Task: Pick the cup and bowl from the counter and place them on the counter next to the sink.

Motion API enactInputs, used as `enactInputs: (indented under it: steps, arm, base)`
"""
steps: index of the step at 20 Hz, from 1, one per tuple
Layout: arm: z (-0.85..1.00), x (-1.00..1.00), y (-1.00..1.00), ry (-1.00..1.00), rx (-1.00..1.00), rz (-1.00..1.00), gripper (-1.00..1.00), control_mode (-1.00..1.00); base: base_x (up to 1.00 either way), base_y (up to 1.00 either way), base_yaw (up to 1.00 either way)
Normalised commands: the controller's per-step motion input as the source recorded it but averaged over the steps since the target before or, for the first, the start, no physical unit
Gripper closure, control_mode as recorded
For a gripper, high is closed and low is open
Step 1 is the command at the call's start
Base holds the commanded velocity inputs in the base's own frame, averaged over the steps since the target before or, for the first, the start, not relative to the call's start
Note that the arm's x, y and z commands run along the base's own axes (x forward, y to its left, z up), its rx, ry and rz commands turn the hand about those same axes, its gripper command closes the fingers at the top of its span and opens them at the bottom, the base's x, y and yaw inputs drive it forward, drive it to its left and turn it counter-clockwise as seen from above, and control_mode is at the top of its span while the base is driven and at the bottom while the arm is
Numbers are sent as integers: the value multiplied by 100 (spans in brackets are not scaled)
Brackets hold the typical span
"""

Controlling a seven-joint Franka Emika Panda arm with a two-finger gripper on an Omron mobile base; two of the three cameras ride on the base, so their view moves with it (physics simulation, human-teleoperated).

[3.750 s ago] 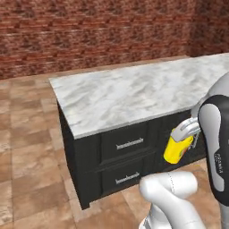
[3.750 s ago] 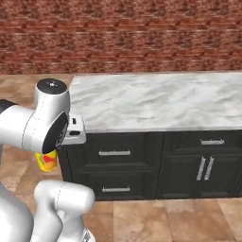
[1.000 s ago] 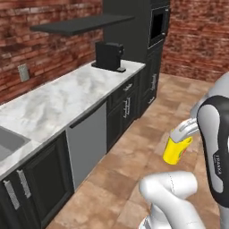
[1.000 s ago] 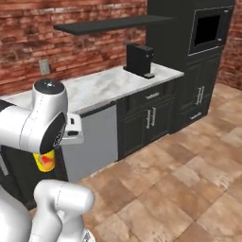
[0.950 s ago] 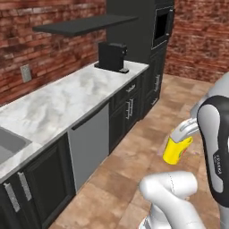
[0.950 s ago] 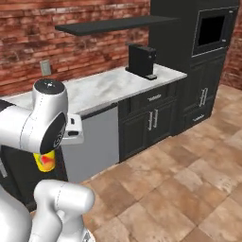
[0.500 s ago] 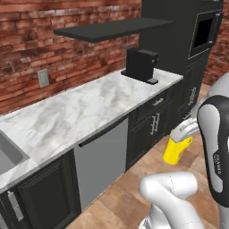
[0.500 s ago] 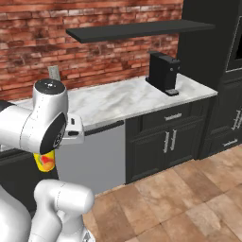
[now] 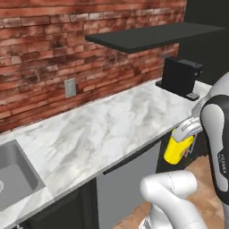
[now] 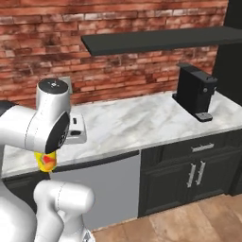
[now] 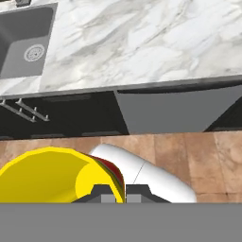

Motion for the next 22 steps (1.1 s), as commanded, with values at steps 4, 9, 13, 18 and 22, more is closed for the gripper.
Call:
enactInputs:
  steps: [4, 9, 13, 18, 22]
  arm:
    - [0, 0, 0, 0, 0, 0, 100, 100]
    - [0, 0, 0, 0, 0, 0, 100, 100]
    - [0, 0, 0, 0, 0, 0, 100, 100]
    - [0, 0, 0, 0, 0, 0, 100, 100]
    - [0, 0, 0, 0, 0, 0, 100, 100]
  base:
    - [99, 37, 11]
    - [59, 55, 11]
    - [27, 20, 27]
    - [-1, 1, 2]
    - [0, 0, 0]
